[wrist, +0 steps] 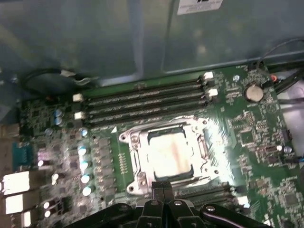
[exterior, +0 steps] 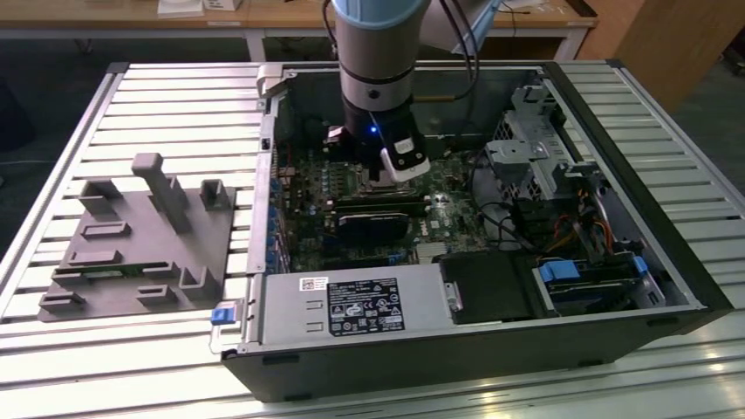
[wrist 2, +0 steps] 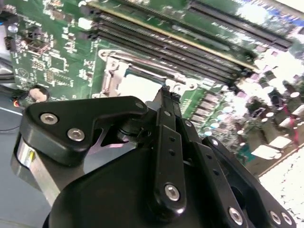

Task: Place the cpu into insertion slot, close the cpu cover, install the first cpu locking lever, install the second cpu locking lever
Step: 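Install the second cpu locking lever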

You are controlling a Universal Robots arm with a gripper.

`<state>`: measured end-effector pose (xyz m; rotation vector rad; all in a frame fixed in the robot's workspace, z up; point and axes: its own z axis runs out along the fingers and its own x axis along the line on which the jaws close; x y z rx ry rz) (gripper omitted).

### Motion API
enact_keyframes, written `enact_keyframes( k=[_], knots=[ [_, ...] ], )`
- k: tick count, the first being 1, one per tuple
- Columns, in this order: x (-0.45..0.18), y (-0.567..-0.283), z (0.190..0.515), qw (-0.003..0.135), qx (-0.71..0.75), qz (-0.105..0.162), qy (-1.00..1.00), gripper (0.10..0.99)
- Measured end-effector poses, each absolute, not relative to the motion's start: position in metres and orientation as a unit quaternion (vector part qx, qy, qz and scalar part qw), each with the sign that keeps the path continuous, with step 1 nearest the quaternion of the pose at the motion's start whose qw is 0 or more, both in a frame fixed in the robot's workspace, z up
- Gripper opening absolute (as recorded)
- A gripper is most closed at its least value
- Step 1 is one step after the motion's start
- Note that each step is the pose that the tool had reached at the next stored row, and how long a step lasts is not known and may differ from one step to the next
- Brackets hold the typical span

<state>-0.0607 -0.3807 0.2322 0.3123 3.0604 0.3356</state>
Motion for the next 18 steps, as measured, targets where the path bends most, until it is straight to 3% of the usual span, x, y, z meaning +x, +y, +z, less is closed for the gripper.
enact_keyframes(
  k=[10, 18],
  knots=[
    [-0.046, -0.361, 0.228, 0.024, 0.101, 0.098, 0.99, 0.106],
    [-0.041, -0.35, 0.223, 0.025, 0.1, 0.073, 0.992, 0.106]
  ],
)
